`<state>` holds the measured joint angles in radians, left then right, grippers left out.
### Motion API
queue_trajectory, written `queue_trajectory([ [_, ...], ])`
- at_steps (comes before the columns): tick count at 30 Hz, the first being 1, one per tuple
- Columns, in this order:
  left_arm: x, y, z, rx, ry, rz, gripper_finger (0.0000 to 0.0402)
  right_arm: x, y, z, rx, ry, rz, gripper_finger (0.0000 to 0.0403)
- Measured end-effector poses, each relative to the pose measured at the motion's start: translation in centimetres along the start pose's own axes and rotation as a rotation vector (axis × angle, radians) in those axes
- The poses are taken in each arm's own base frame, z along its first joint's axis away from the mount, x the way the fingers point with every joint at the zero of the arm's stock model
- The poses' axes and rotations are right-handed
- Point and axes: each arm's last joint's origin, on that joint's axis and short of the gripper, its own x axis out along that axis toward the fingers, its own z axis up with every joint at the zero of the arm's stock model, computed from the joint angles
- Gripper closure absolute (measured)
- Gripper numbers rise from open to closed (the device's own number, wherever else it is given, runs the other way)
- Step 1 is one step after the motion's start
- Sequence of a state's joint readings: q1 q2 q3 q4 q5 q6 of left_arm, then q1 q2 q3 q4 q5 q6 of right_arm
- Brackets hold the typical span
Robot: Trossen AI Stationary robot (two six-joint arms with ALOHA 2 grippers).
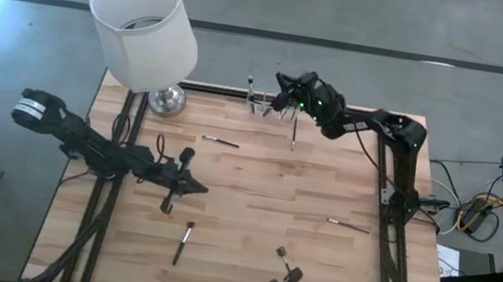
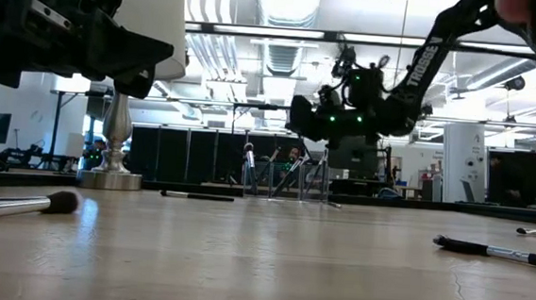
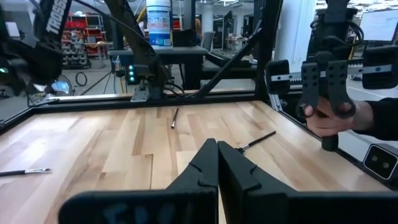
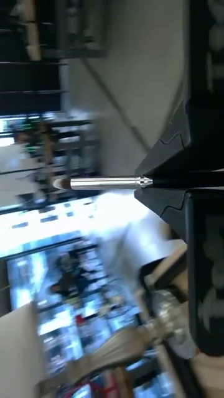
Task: Put items in baskets/containers
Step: Put the eyeshadow brush into the transparent organizer
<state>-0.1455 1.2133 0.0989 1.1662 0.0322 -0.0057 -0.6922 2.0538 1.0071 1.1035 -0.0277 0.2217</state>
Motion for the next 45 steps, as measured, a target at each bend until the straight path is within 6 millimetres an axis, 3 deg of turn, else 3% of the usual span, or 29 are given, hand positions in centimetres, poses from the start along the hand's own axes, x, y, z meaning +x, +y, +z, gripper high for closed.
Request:
queue_trajectory([
  [7,0.0,0.0,0.0,-0.001,0.000,0.000,0.0401,1.1,0.0,0.7,-0.013,0.227,-0.052,0.0390],
  [22,0.0,0.0,0.0,-0.003,0.000,0.000,0.0401,0.7,-0.6,0.4,-0.017,0.222,-0.085,0.0389],
  [30,0.0,0.0,0.0,-0.003,0.000,0.000,0.0401,0.6,-1.0,0.5,0.009,0.229,-0.104,0.0368],
  [45,0.0,0.0,0.0,-0.003,0.001,0.000,0.0401,0.2,-1.0,0.9,0.012,0.300,-0.138,0.0383],
])
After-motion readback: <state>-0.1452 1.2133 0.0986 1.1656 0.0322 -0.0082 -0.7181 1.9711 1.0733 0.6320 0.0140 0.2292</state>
